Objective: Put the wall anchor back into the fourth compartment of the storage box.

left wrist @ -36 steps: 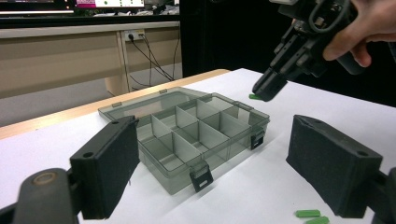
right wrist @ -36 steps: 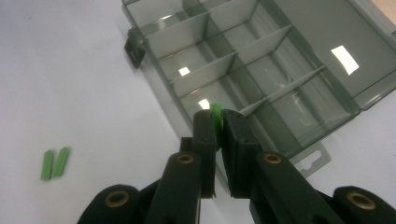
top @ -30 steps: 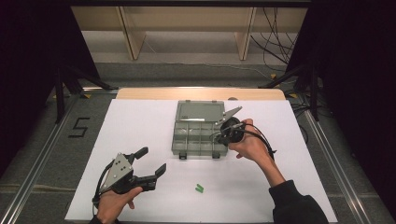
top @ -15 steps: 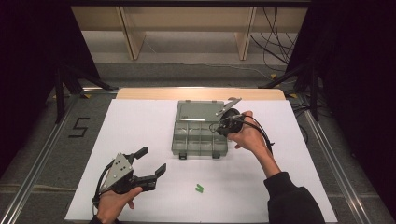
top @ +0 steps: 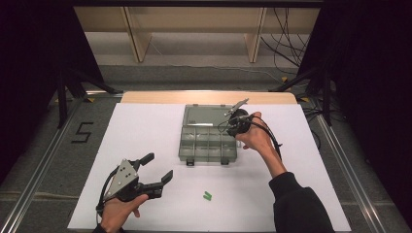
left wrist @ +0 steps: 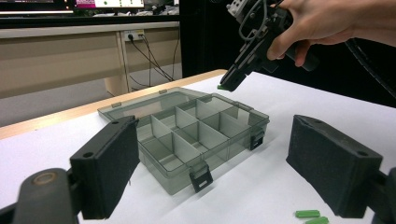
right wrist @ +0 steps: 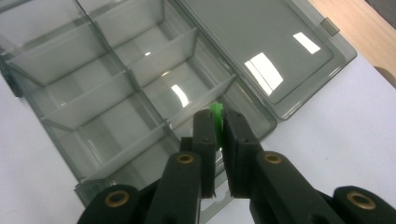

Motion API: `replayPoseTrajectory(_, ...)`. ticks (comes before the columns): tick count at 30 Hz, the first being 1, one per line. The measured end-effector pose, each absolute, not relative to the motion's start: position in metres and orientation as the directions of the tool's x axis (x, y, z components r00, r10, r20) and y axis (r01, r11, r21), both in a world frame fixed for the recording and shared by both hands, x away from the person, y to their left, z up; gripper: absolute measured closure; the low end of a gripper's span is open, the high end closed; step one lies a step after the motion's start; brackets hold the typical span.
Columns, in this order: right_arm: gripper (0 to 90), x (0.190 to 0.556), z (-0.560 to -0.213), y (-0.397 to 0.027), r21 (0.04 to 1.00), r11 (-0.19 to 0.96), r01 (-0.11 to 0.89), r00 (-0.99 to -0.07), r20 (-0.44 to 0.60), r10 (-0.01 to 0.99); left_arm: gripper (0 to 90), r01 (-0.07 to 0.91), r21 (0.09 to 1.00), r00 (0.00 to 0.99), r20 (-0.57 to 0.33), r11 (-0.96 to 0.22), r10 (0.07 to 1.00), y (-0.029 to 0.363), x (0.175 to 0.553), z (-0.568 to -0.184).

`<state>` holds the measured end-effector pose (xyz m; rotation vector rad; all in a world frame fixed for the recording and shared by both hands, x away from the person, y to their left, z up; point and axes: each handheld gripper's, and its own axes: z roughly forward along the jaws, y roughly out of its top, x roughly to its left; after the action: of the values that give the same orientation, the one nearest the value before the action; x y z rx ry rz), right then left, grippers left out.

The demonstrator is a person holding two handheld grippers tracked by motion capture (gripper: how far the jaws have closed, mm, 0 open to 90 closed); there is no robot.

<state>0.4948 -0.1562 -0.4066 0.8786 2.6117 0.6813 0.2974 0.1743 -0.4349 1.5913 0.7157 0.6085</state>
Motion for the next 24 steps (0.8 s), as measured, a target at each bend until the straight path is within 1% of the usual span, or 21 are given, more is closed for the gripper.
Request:
replayPoseTrajectory(1,84.2,0.495,-0.407,-0.155,0.520,0.693,0.500,-0.760,-0.120,0.639,16.1,0.108,0.991,0.671,-0.011,-0.083,0.741,0.174,0.297,-0.435)
replayPoseTrajectory(10,83.6,0.505,-0.418,-0.151,0.501,0.697,0.513,-0.755,-0.122,0.644,16.1,0.108,0.991,0.672,-0.012,-0.081,0.741,0.174,0.298,-0.435)
replayPoseTrajectory(12,77.6,0.507,-0.420,-0.151,0.505,0.687,0.523,-0.749,-0.113,0.653,16.1,0.099,0.993,0.678,-0.015,-0.071,0.735,0.174,0.298,-0.435)
replayPoseTrajectory(14,66.5,0.507,-0.421,-0.150,0.533,0.653,0.538,-0.731,-0.091,0.676,16.1,0.099,0.993,0.679,-0.016,-0.069,0.734,0.174,0.298,-0.435)
replayPoseTrajectory(15,63.1,0.506,-0.420,-0.150,0.538,0.634,0.555,-0.712,-0.087,0.697,16.1,0.098,0.993,0.679,-0.015,-0.071,0.734,0.174,0.299,-0.435)
replayPoseTrajectory(18,50.9,0.504,-0.415,-0.151,0.581,0.629,0.517,-0.712,-0.117,0.693,16.1,0.103,0.992,0.674,-0.012,-0.079,0.738,0.174,0.298,-0.435)
replayPoseTrajectory(20,45.3,0.501,-0.411,-0.152,0.590,0.622,0.516,-0.703,-0.124,0.701,16.1,0.108,0.991,0.673,-0.012,-0.082,0.740,0.174,0.297,-0.435)
replayPoseTrajectory(24,37.5,0.491,-0.406,-0.153,0.625,0.597,0.502,-0.692,-0.123,0.711,16.1,0.117,0.989,0.668,-0.015,-0.085,0.744,0.174,0.297,-0.435)
